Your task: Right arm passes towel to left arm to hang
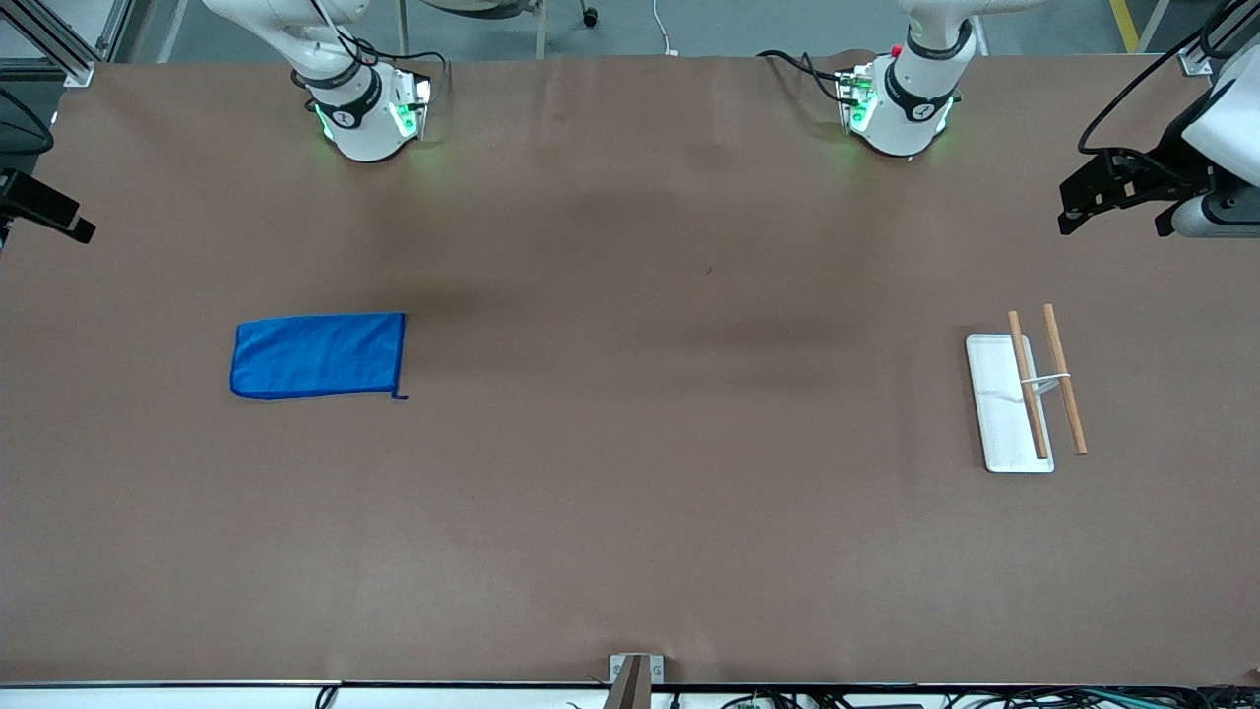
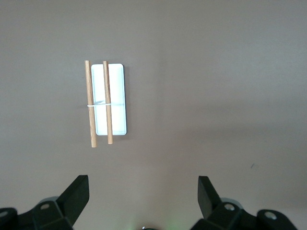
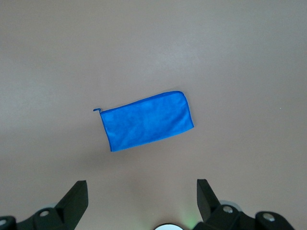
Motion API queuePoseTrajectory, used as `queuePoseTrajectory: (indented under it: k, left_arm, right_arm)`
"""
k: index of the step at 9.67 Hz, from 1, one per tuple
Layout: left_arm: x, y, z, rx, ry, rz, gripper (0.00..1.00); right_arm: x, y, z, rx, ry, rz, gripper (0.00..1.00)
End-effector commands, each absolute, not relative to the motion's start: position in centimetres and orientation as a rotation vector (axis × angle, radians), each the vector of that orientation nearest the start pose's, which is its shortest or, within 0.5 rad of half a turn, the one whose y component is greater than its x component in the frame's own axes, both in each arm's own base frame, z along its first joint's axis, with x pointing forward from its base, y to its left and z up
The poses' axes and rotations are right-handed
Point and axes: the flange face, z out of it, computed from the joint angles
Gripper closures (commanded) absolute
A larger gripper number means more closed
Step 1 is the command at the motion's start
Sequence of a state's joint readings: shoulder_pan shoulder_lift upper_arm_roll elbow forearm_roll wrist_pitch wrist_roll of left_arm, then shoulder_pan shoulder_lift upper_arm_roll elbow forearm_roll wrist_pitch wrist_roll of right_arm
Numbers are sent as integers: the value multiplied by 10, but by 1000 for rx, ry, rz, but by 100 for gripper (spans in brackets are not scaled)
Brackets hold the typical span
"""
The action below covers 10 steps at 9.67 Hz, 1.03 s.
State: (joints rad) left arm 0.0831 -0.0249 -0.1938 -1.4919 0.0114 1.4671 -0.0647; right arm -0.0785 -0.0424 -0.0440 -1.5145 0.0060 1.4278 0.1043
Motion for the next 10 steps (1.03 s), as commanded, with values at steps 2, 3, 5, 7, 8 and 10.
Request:
queuePoseTrajectory:
  k: [2,3,5,7,8,10]
  left_arm:
    - [537,-57,653,-3108,75,49,0]
    - [537,-57,653,-3108,77,49,0]
    - [541,-58,663,-3110,78,17,0]
    - [543,-55,659,-3125,79,34,0]
    - [543,-56,658,-3125,81,36,0]
    - [543,-56,658,-3125,84,36,0]
  right_arm:
    - [517,-70,671,-3134,338,27,0]
    - [517,-71,671,-3133,326,29,0]
    - [518,-65,669,-3135,309,39,0]
    - [525,-68,644,-3133,288,106,0]
    - [529,-68,620,-3133,278,116,0]
    - [535,-66,554,-3134,246,143,0]
